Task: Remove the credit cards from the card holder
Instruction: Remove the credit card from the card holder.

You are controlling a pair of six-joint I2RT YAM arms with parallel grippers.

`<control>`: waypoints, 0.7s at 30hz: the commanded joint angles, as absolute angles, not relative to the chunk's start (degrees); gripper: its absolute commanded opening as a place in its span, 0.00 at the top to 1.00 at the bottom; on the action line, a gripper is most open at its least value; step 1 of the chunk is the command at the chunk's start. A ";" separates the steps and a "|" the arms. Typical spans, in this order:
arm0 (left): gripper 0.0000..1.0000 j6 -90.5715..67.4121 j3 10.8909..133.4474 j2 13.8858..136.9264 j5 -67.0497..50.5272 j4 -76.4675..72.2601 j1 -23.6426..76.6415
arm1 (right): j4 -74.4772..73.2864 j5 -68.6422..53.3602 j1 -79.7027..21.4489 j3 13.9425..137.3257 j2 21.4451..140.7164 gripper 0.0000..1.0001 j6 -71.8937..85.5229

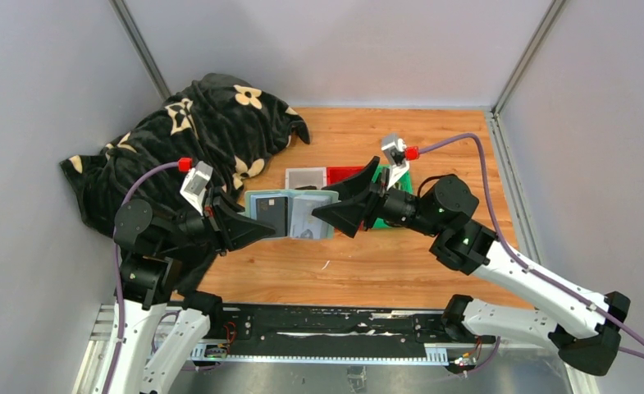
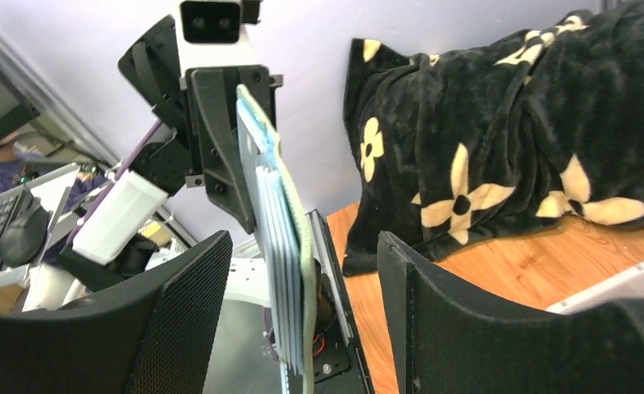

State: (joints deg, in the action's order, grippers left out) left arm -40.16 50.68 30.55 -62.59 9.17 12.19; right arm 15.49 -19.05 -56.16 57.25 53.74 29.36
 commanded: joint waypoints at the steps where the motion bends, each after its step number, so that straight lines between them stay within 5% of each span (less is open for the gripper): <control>1: 1.00 -40.51 51.42 30.73 -63.15 7.76 12.39 | 17.05 -26.23 -55.72 57.00 56.07 0.26 32.76; 6: 1.00 -41.66 52.06 31.24 -64.51 7.12 12.39 | 21.94 -32.57 -55.72 55.63 58.34 0.24 35.18; 10: 1.00 -41.57 52.47 31.29 -64.38 7.48 12.39 | 24.41 -33.19 -55.72 54.85 57.69 0.57 35.83; 12: 0.78 -41.69 52.40 31.50 -63.65 7.64 12.39 | 24.44 -32.59 -55.72 54.63 57.33 0.81 35.99; 15: 0.47 -44.42 51.56 31.97 -63.52 5.14 12.39 | 24.39 -32.18 -55.72 54.13 56.98 0.98 36.32; 21: 0.50 -50.80 50.07 32.34 -63.29 -2.73 12.39 | 26.42 -33.13 -55.72 53.35 57.00 1.00 37.91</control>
State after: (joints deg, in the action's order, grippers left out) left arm -46.39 50.61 31.73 -63.22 3.18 12.19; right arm 21.85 -31.53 -56.16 54.19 58.19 36.45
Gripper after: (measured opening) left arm 0.531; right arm 0.175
